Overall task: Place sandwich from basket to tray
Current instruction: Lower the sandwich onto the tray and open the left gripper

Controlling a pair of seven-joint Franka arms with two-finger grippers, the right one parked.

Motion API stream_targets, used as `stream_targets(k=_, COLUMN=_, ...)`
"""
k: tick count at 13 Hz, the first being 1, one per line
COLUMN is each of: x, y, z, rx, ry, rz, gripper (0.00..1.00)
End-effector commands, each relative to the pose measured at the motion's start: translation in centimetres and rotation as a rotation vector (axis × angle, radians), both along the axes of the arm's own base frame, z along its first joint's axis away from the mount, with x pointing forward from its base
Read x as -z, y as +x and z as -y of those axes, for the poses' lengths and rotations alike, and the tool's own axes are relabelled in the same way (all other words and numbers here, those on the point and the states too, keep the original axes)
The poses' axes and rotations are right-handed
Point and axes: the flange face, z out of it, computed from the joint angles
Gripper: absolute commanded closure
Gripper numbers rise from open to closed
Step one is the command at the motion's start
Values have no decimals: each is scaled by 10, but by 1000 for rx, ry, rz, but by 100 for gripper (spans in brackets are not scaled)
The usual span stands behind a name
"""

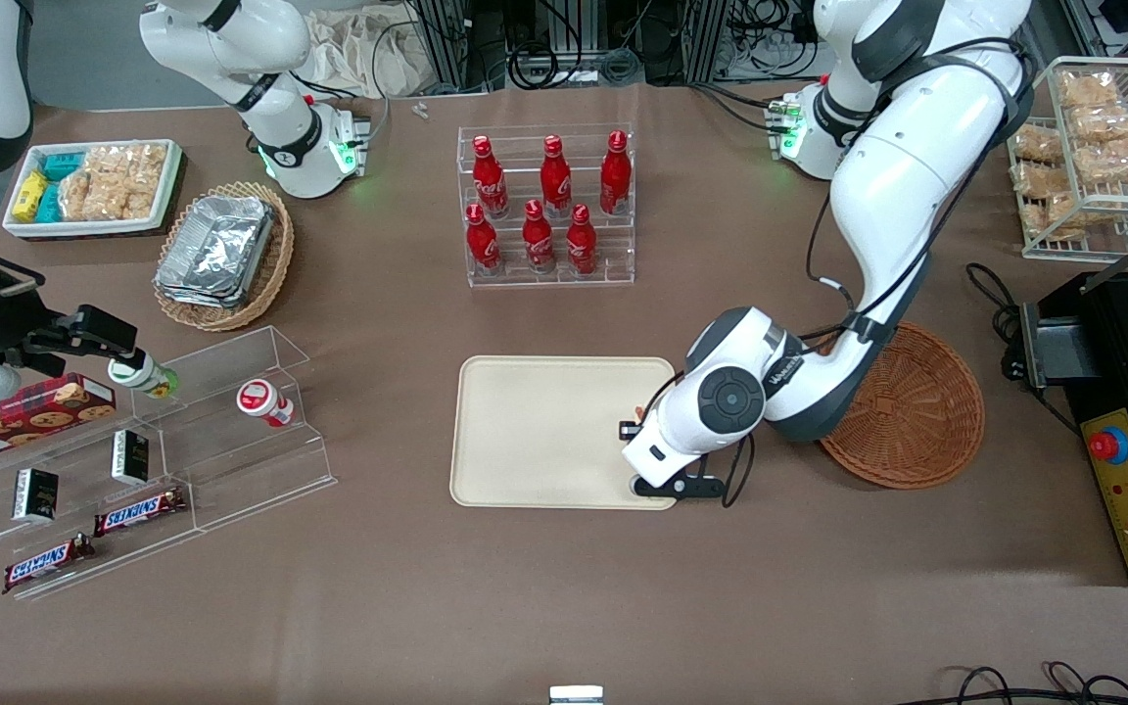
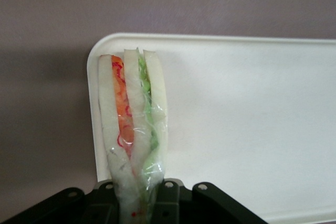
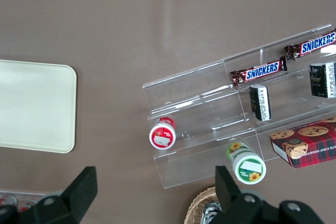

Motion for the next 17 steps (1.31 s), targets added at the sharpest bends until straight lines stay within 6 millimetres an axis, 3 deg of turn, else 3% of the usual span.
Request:
stream_targets(k=1, x=2, y=-9, z=6, rx=4, ry=18, rz=11, gripper=100)
stream_targets(k=5, x=6, y=-18, z=16, rx=3, ry=25, rz=1, gripper=100)
stream_targets(k=6, x=6, y=-18, z=16, rx=3, ry=27, rz=-2, gripper=77)
stream_targets(k=7, x=7, y=-17, z=13, rx=-3, ry=29, rz=-5, gripper=43)
stream_targets(k=8, x=6, y=-16, z=11, rx=2, ry=33, rz=-3, gripper=0)
stream_targets(k=11, x=-7, y=-11, z=5, rx=-1, ry=35, rz=12, gripper=0)
stream_targets(k=14, x=-35, y=4, z=-17, rx=-33, ry=40, rz=41, gripper=0)
stream_targets(k=17, x=-98, y=25, z=-69, rx=-104, ry=63, rz=86, gripper=0)
